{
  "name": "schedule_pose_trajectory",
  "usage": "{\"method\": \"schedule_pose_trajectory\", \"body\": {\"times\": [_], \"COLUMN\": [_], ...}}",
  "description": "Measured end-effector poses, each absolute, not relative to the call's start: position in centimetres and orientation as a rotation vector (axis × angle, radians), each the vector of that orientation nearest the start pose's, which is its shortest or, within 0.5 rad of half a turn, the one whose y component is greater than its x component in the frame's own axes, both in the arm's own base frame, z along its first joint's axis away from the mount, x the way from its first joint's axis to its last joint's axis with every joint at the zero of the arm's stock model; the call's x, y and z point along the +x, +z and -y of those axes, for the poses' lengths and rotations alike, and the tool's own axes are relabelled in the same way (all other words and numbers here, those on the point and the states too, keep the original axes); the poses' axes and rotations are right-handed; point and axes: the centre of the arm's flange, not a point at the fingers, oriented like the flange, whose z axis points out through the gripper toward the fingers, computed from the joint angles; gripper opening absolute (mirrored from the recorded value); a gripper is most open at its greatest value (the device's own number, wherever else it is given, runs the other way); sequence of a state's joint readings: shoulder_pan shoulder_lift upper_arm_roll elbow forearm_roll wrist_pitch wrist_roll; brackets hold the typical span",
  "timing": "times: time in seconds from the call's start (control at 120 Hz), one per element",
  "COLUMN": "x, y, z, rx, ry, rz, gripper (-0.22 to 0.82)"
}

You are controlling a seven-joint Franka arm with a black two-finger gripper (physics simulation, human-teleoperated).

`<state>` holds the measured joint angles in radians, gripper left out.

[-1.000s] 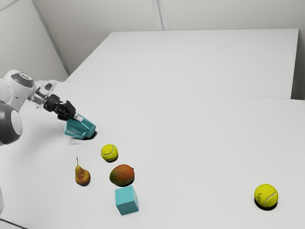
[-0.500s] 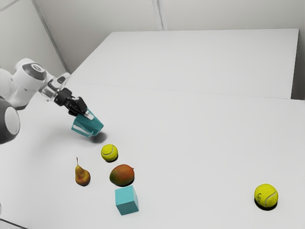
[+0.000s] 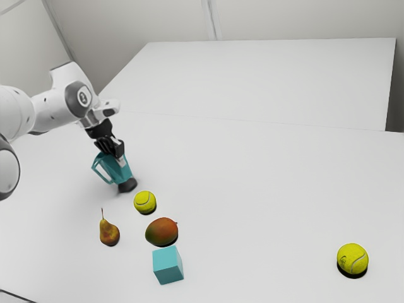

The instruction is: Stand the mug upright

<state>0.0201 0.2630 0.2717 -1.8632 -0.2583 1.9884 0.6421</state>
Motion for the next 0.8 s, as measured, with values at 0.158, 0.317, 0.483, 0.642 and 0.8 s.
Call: {"method": "schedule_pose_trajectory", "body": {"times": [0.158,0.317,0.483,0.642,0.8], "x": [57.8,56.5,55.9,55.4,55.0], "y": [37.3,36.9,36.4,36.4,36.4], "z": [-14.6,-13.3,-13.0,-11.8,-10.6], "rx": [-3.258,-3.239,-3.232,-3.204,-3.159], "ry": [0.046,0.038,0.033,0.046,0.072], "rz": [-0.346,-0.295,-0.214,-0.199,-0.205], "gripper": [-0.17,-0.17,-0.17,-0.17,-0.17]}}
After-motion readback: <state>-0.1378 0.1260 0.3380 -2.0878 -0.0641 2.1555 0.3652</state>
